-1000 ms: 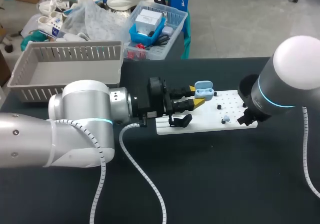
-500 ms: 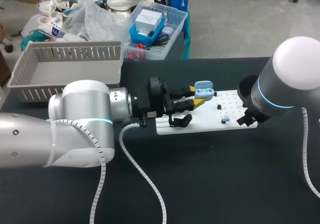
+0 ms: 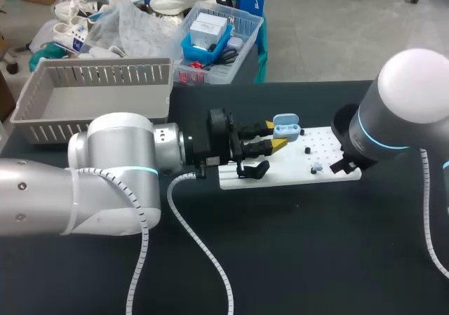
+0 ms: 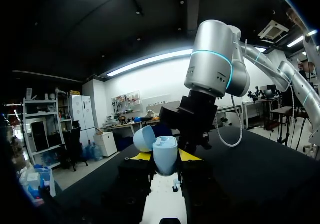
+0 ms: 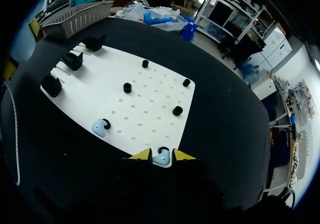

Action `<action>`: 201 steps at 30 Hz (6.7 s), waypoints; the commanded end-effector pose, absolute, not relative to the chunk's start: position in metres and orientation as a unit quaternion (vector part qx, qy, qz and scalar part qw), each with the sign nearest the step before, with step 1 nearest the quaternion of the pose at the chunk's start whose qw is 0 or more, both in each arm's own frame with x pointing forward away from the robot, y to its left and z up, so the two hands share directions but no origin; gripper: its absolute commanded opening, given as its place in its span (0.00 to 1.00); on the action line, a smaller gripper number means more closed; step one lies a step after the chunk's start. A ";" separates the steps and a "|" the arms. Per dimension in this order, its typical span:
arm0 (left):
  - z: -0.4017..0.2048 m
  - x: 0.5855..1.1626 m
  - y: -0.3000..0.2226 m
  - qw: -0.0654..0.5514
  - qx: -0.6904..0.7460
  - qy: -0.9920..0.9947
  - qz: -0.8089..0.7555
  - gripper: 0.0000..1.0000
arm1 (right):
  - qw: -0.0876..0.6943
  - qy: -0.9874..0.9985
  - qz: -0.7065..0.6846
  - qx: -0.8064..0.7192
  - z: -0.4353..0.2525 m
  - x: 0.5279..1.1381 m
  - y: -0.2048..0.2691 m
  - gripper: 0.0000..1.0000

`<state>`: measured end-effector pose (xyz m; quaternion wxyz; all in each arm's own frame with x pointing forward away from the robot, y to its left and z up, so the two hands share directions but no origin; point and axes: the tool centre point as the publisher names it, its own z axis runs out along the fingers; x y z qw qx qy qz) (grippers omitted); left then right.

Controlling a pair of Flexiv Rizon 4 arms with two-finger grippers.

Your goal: Pick up each earbud case from the left stands, insert the matching earbuds, close the lid, and place the case in the box.

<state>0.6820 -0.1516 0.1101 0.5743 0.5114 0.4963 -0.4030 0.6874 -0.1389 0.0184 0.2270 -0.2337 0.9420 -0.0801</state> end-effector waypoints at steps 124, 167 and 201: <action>0.110 0.682 -0.152 0.576 0.510 0.496 -0.402 0.00 | 0.198 0.964 -0.047 0.172 0.201 0.639 -0.027 0.00; 0.110 0.682 -0.152 0.576 0.510 0.496 -0.402 0.00 | 0.196 0.956 -0.063 0.209 0.175 0.668 0.000 0.00; 0.110 0.682 -0.152 0.576 0.510 0.496 -0.402 0.00 | 0.188 0.960 -0.069 0.194 0.163 0.671 0.000 0.00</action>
